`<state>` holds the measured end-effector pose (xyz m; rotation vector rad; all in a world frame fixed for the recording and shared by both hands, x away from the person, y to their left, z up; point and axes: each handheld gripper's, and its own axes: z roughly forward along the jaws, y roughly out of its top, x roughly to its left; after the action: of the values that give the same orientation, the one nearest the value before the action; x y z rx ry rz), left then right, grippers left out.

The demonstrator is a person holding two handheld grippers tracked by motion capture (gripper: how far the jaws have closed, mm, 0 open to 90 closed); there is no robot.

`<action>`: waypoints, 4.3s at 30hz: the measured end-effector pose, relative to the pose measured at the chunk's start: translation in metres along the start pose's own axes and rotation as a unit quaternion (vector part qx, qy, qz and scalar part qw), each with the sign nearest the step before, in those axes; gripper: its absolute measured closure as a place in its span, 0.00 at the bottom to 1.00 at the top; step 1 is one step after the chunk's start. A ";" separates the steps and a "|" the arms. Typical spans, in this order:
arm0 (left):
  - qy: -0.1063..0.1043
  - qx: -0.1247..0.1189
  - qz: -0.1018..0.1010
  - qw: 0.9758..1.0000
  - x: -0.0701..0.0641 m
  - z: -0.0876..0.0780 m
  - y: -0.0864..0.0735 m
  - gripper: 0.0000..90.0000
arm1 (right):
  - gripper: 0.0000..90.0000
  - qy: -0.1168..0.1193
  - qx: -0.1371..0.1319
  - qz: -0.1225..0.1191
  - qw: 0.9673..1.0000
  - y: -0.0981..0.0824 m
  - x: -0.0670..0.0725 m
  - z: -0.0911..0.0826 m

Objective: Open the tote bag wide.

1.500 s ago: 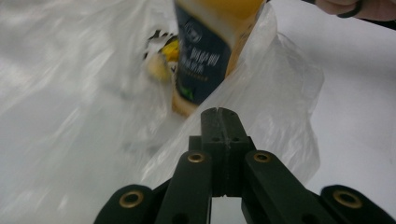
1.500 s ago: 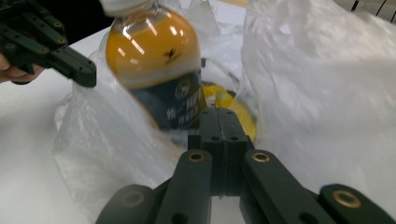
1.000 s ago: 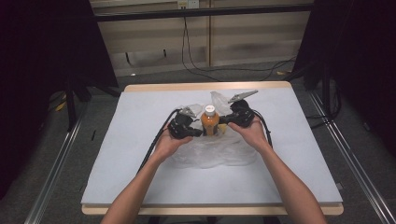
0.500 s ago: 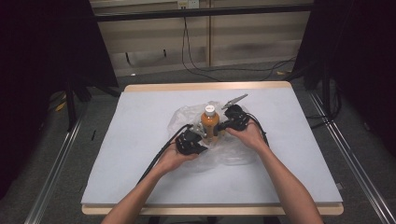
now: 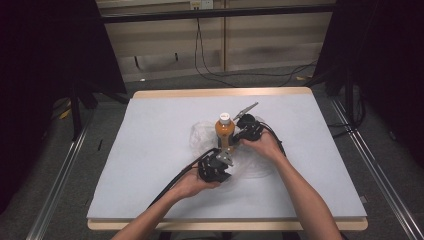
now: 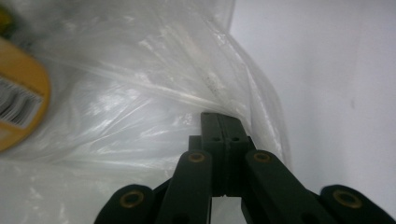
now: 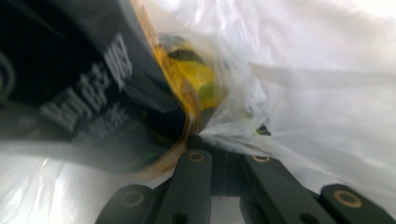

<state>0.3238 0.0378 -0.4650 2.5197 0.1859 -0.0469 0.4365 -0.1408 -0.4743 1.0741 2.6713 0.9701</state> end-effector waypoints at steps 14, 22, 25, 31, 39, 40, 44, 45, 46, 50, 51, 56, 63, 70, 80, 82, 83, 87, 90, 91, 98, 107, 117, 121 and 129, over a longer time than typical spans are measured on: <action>-0.019 0.009 0.020 1.000 -0.019 -0.003 -0.003 1.00 | 1.00 -0.005 0.017 0.011 1.000 0.018 -0.011 0.008; -0.030 0.013 0.034 0.999 -0.030 -0.004 -0.004 1.00 | 1.00 -0.001 0.021 0.035 0.999 0.026 -0.024 0.013; -0.037 0.019 0.042 0.998 -0.036 -0.005 -0.004 1.00 | 1.00 -0.003 0.019 0.042 0.999 0.029 -0.028 0.015; -0.049 0.016 0.041 0.998 -0.040 -0.006 -0.007 1.00 | 1.00 -0.014 0.023 0.055 0.998 0.035 -0.035 0.017; -0.073 0.002 0.036 0.997 -0.040 -0.007 -0.014 1.00 | 1.00 -0.027 0.016 0.069 0.997 0.038 -0.041 0.020; -0.082 0.011 0.040 0.996 -0.039 -0.009 -0.013 1.00 | 1.00 -0.028 0.018 0.064 0.997 0.038 -0.040 0.019; -0.062 -0.029 0.026 0.997 -0.037 -0.017 -0.016 1.00 | 1.00 -0.013 -0.011 0.069 0.997 0.032 -0.038 0.007; -0.062 -0.039 0.019 0.997 -0.034 -0.020 -0.016 1.00 | 1.00 -0.013 -0.019 0.067 0.997 0.030 -0.039 0.003; -0.059 -0.054 0.010 0.997 -0.030 -0.026 -0.017 1.00 | 1.00 -0.014 -0.031 0.067 0.997 0.028 -0.039 -0.003; -0.051 -0.093 -0.018 0.994 -0.019 -0.041 -0.018 1.00 | 1.00 -0.003 -0.066 0.059 0.996 0.021 -0.036 -0.028; -0.041 -0.096 -0.019 0.994 -0.018 -0.045 -0.018 1.00 | 1.00 0.000 -0.077 0.060 0.995 0.020 -0.033 -0.034; -0.032 -0.126 -0.029 0.991 -0.014 -0.061 -0.017 1.00 | 1.00 0.006 -0.110 0.053 0.993 0.008 -0.025 -0.057; -0.007 -0.170 -0.032 0.985 0.001 -0.085 -0.002 1.00 | 1.00 0.021 -0.133 0.029 0.990 -0.007 -0.005 -0.080; 0.025 -0.145 -0.040 0.988 0.023 -0.079 0.015 1.00 | 1.00 0.054 -0.127 0.009 0.990 -0.020 0.015 -0.079; 0.048 -0.039 -0.091 0.994 0.062 -0.023 -0.012 1.00 | 1.00 0.071 -0.057 -0.010 0.996 -0.033 0.027 -0.028; 0.057 -0.026 -0.101 0.993 0.068 -0.021 -0.018 1.00 | 1.00 0.068 -0.042 -0.012 0.997 -0.036 0.024 -0.022; 0.061 -0.022 -0.105 0.992 0.072 -0.021 -0.021 1.00 | 1.00 0.065 -0.040 -0.006 0.997 -0.038 0.022 -0.021; 0.067 -0.027 -0.123 0.990 0.080 -0.024 -0.032 1.00 | 1.00 0.052 -0.036 0.006 0.998 -0.047 0.011 -0.024; 0.074 -0.026 -0.125 0.989 0.083 -0.027 -0.035 1.00 | 1.00 0.050 -0.038 0.007 0.998 -0.049 0.007 -0.026; 0.074 -0.017 -0.120 0.990 0.086 -0.030 -0.038 1.00 | 1.00 0.045 -0.037 0.008 0.998 -0.050 0.005 -0.028; 0.079 -0.042 -0.158 0.983 0.098 -0.040 -0.057 1.00 | 1.00 0.022 -0.047 0.027 0.998 -0.065 -0.014 -0.041; 0.097 -0.058 -0.175 0.978 0.100 -0.050 -0.074 1.00 | 1.00 -0.006 -0.046 0.042 0.998 -0.079 -0.027 -0.056; 0.097 -0.065 -0.170 0.978 0.098 -0.049 -0.076 1.00 | 1.00 -0.008 -0.053 0.057 0.997 -0.080 -0.027 -0.056; 0.095 -0.098 -0.170 0.976 0.094 -0.052 -0.074 1.00 | 1.00 -0.004 -0.064 0.059 0.996 -0.078 -0.024 -0.053; 0.102 -0.164 -0.153 0.969 0.079 -0.077 -0.070 1.00 | 1.00 0.001 -0.120 0.050 0.992 -0.074 -0.010 -0.068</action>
<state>0.3911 0.1479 -0.4482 2.1437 0.6133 0.1126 0.3788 -0.2230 -0.4660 1.1615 2.4425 1.2718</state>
